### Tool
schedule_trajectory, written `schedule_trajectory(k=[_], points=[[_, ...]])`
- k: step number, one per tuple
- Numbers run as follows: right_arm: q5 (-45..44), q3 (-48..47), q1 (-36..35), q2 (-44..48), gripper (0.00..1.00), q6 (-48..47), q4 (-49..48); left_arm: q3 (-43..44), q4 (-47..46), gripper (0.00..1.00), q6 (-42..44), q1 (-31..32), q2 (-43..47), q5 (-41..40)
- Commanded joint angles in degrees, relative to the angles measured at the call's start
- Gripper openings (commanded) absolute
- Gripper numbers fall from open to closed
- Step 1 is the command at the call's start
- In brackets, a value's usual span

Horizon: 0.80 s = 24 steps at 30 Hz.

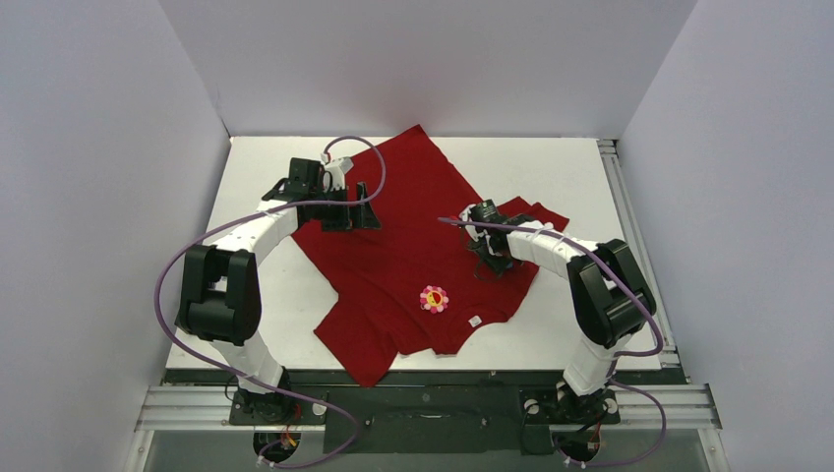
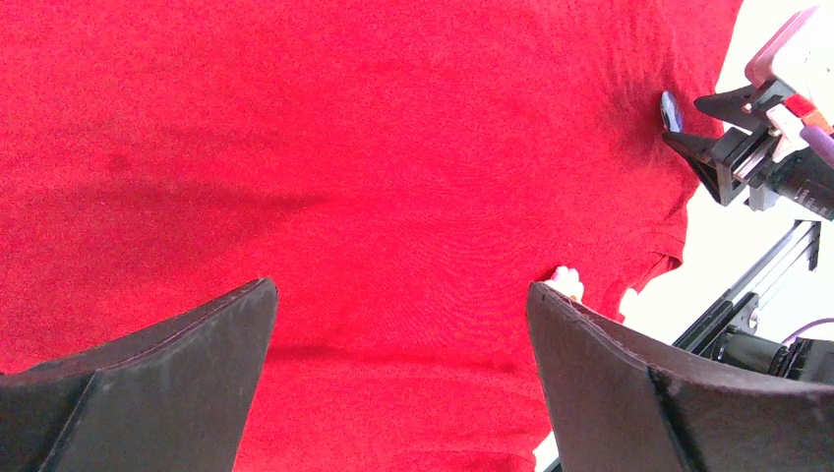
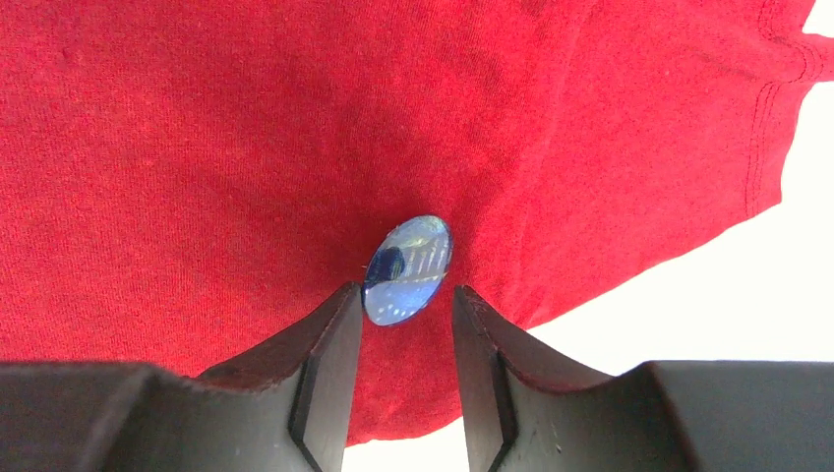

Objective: Remove the brooch from the garment

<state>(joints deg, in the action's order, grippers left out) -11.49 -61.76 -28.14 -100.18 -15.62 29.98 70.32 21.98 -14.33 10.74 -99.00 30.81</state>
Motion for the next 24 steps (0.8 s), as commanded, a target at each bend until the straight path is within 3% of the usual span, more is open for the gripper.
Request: schedule_trajectory(k=[1, 12, 19, 24], points=[[-3.28, -0.29, 1.00, -0.15, 0.35, 0.24, -1.14, -0.23, -2.86, 0.96, -0.17, -0.65, 0.89, 1.27], [-3.22, -0.28, 2.74, -0.23, 0.26, -0.03, -0.63, -0.08, -3.07, 0.96, -0.60, -0.76, 0.44, 1.35], [-3.15, -0.43, 3.61, 0.53, 0.00, -0.12, -0.50, -0.19, -3.00, 0.96, -0.57, -0.73, 0.51, 1.36], [-1.59, -0.91, 5.07, 2.31, 0.00, 0.09, 0.41, -0.19, -3.00, 0.96, -0.12, -0.78, 0.64, 1.47]])
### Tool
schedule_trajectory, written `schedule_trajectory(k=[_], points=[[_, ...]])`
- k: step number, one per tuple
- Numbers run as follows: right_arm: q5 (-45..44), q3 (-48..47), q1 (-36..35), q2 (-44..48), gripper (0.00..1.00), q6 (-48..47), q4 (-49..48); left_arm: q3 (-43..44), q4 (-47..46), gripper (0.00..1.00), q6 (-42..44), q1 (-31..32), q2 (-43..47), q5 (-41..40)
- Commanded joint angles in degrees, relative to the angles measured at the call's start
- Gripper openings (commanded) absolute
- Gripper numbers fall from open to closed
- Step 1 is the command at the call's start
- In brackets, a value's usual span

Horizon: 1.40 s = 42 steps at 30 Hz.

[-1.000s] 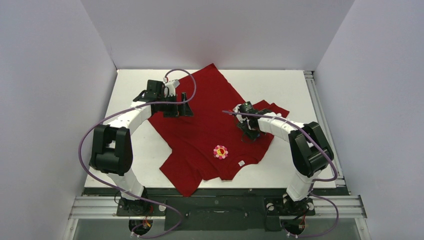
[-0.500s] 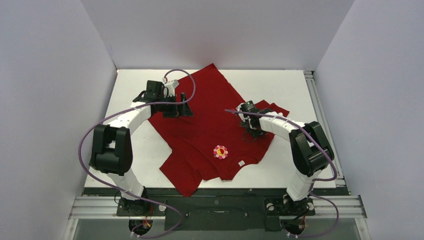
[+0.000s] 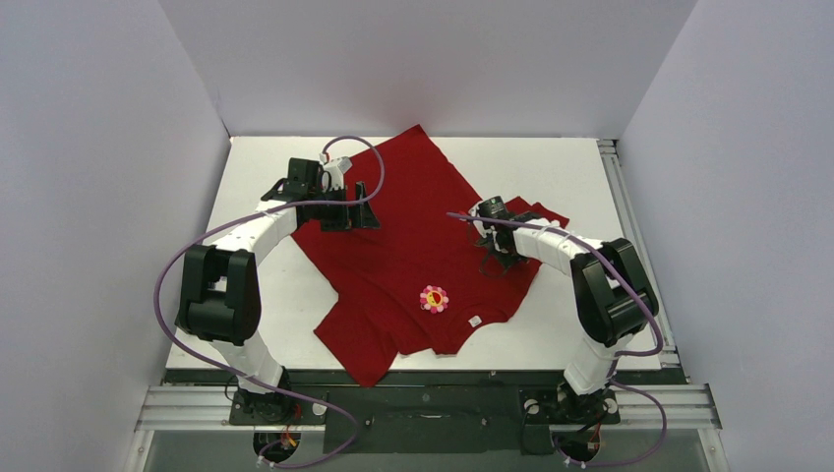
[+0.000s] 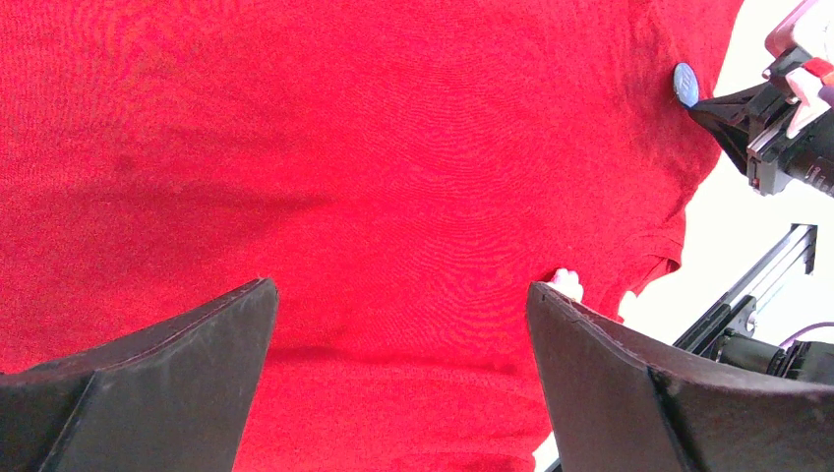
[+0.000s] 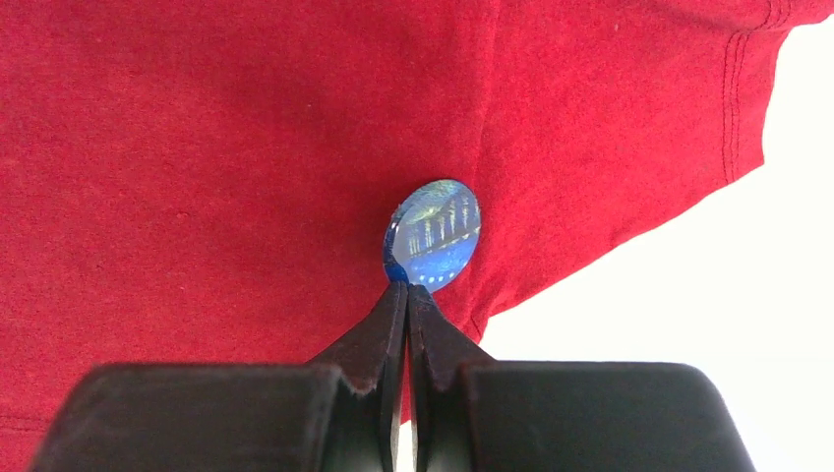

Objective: Remove the brooch from the garment

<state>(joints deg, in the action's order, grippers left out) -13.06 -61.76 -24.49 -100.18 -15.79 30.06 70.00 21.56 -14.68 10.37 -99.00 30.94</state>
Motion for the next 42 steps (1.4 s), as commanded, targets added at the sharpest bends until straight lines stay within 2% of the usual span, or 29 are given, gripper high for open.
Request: schedule_trajectory(k=[1, 7, 9, 10, 12, 14, 16, 32, 42], points=[[0.41, -1.11, 1.79, 2.56, 0.00, 0.34, 0.46, 0.14, -2.38, 0.96, 0.33, -0.43, 0.64, 1.33], [2.92, -0.92, 3.51, 4.82, 0.00, -0.08, 0.85, 0.04, -2.25, 0.96, 0.70, -0.51, 0.89, 1.80], [3.96, -0.80, 3.49, 5.27, 0.14, -0.24, 0.88, 0.14, -2.27, 0.96, 0.70, -0.46, 0.88, 1.88], [4.20, -0.64, 3.40, 5.59, 0.28, -0.18, 0.79, 0.25, -2.30, 0.96, 0.64, -0.44, 0.85, 1.90], [4.54, -0.75, 2.91, 5.67, 0.40, -0.12, 0.67, 0.25, -2.43, 0.96, 0.50, -0.44, 0.85, 1.99], [4.31, -1.08, 2.28, 5.29, 0.49, -0.12, 0.46, 0.31, -2.53, 0.96, 0.38, -0.37, 0.83, 2.08], [4.07, -1.55, 1.66, 4.49, 0.51, -0.12, 0.44, 0.34, -2.57, 0.96, 0.29, -0.41, 0.83, 2.03], [-3.27, -2.85, -0.53, -2.35, 0.46, -2.27, -2.45, 0.43, -3.02, 0.96, -0.72, -0.73, 1.06, 3.76], [-6.11, -2.06, -0.57, -1.61, 0.33, -2.28, -5.22, -0.33, -3.67, 0.96, -1.05, -1.07, 1.00, 4.02]])
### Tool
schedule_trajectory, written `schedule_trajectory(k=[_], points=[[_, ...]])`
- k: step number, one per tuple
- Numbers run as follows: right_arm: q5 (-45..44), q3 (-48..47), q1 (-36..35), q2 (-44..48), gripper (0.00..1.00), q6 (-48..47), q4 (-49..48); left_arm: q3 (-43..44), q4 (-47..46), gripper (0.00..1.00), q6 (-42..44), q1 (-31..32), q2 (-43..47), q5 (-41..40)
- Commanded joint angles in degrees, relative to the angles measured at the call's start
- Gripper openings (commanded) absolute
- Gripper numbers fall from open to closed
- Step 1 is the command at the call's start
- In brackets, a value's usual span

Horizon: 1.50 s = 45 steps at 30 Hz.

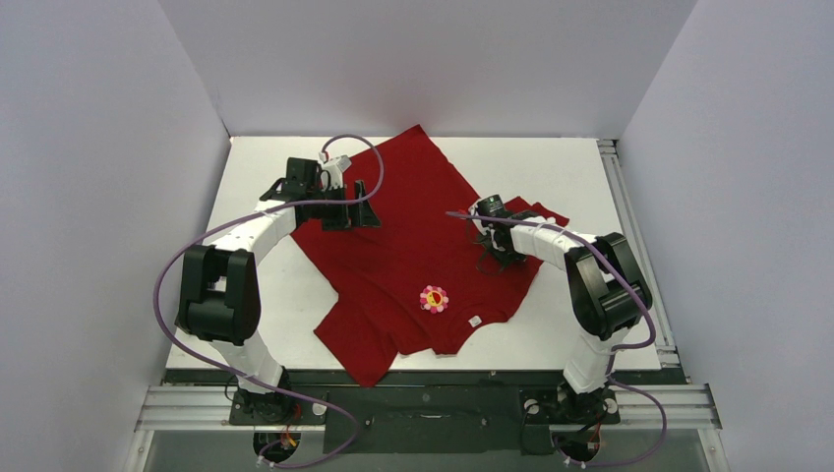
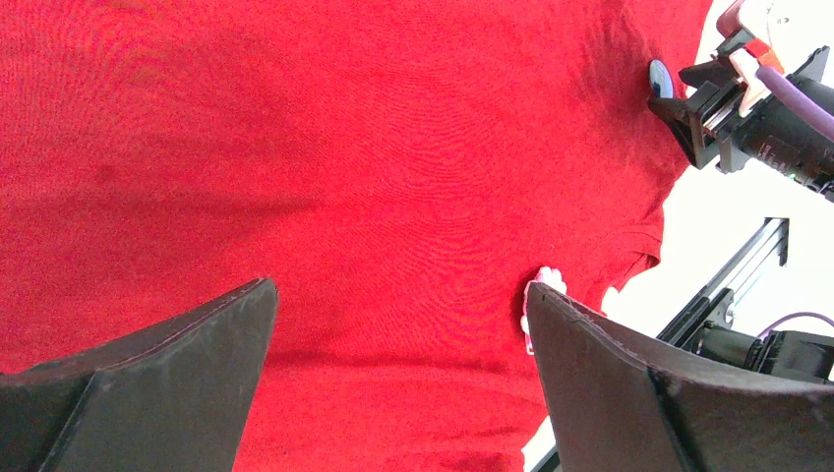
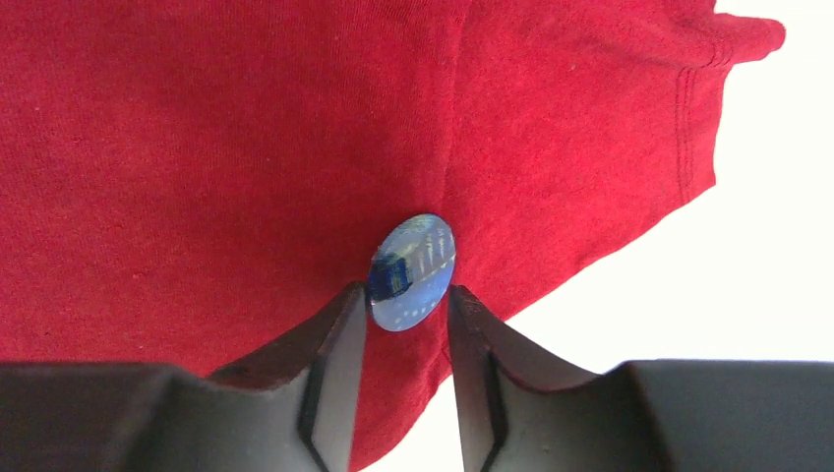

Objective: Remove the brooch from the garment

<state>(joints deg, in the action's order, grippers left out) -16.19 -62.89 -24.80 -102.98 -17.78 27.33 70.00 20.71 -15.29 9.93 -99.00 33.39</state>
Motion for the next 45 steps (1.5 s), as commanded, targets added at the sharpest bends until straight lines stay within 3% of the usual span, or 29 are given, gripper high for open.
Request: schedule_trajectory(k=[1, 6, 14, 20, 29, 30, 33, 35, 39, 45], points=[[-3.11, -0.94, -0.26, 1.24, 0.29, -0.26, -2.52, -0.40, -3.03, 0.96, -0.49, -0.71, 1.09, 1.63], [-4.30, -0.93, -0.25, 1.39, 0.23, -0.25, -3.02, -0.42, -3.13, 0.96, -0.66, -0.83, 1.22, 1.96], [-6.54, -0.86, -0.25, 1.75, 0.00, -0.23, -3.72, -0.53, -3.23, 0.96, -0.79, -0.80, 1.37, 2.00], [-6.40, -1.05, 0.38, 3.83, 0.00, 0.16, -3.89, -1.28, -4.02, 0.96, -0.68, -0.80, 1.55, 1.78], [1.64, -3.07, 1.74, 8.72, 0.00, 0.51, -0.30, -1.40, -4.98, 0.96, -0.28, -0.85, 2.33, 2.48], [3.72, -3.49, 2.76, 8.61, 0.00, 0.15, 0.42, -1.33, -4.84, 0.96, -0.18, -0.78, 2.37, 2.57], [7.41, -4.59, 4.67, 8.13, 0.35, 0.37, 2.03, -1.53, -5.05, 0.96, -0.01, -0.71, 2.91, 2.54], [4.68, -4.17, 4.67, 7.68, 0.44, 0.53, 0.98, -1.61, -5.06, 0.96, -0.13, -0.71, 3.15, 2.32], [-3.37, -3.16, 1.88, 6.06, 0.46, 1.19, -1.50, -1.41, -5.07, 0.96, -0.34, -0.69, 2.99, 2.04], [-8.72, -2.96, -1.68, 2.79, 0.42, 0.93, -2.89, -1.07, -4.73, 0.96, -0.21, -0.70, 3.12, 1.95]])
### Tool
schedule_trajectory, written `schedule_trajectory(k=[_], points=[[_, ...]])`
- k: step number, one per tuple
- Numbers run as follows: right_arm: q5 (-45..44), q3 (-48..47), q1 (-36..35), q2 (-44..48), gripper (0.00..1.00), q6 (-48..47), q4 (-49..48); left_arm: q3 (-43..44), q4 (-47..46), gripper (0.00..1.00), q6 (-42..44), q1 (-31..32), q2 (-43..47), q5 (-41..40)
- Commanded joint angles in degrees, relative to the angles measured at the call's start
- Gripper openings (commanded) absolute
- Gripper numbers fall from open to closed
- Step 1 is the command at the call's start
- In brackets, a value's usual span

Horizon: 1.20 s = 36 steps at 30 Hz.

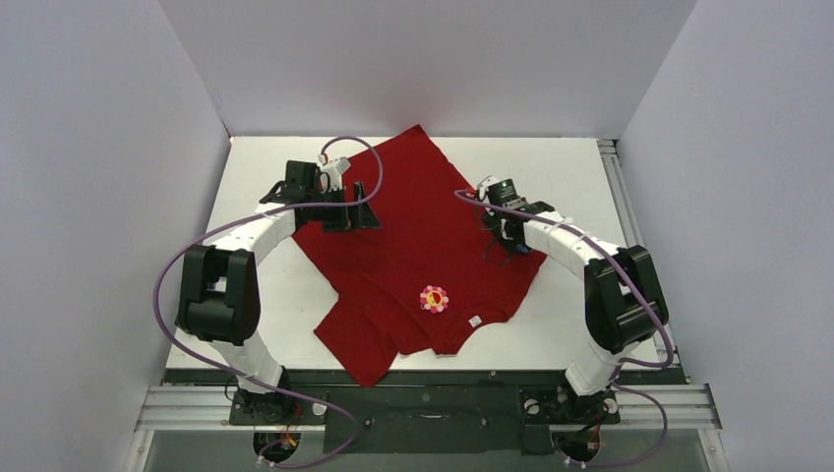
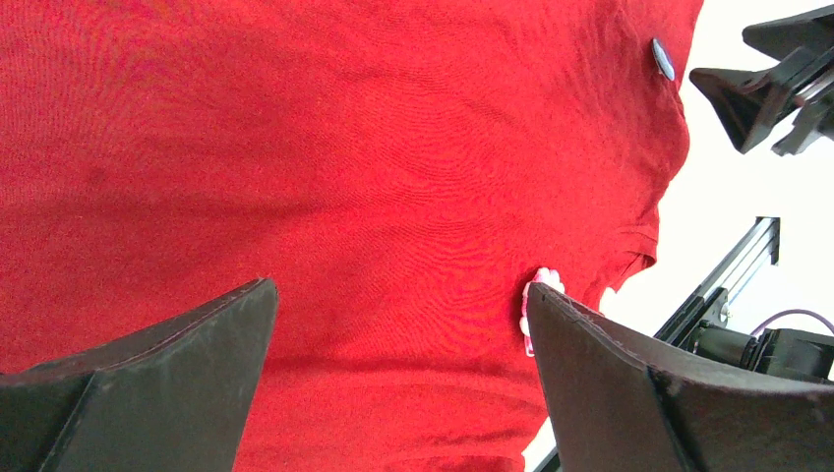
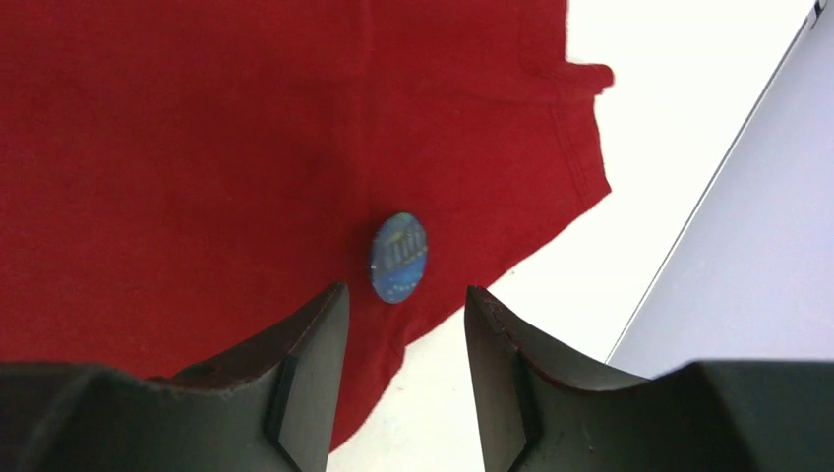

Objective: Remove the brooch from the garment

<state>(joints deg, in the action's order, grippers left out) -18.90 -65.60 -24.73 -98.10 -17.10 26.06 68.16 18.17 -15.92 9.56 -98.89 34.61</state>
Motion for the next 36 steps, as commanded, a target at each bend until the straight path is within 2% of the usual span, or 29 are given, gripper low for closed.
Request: schedule_trajectory(k=[1, 10, 22, 36], points=[[-6.39, -0.12, -1.86, -2.71, 0.41, 0.06, -1.83, 0.62, -2.18, 0.96, 0.51, -0.33, 3.12, 0.72], [-11.30, 2.49, -3.33, -5.22, 0.35, -2.49, -4.99, -0.15, -2.35, 0.96, 0.59, -0.51, 3.77, 0.61], [-12.31, 2.32, -3.70, -7.47, 0.35, -3.98, -5.81, -0.43, -2.09, 0.96, 0.50, -0.61, 4.33, 0.28], [-18.17, -1.13, -6.57, -10.84, 0.33, -3.82, -2.38, -0.14, -1.92, 0.96, 0.29, -0.87, 4.84, 0.37]])
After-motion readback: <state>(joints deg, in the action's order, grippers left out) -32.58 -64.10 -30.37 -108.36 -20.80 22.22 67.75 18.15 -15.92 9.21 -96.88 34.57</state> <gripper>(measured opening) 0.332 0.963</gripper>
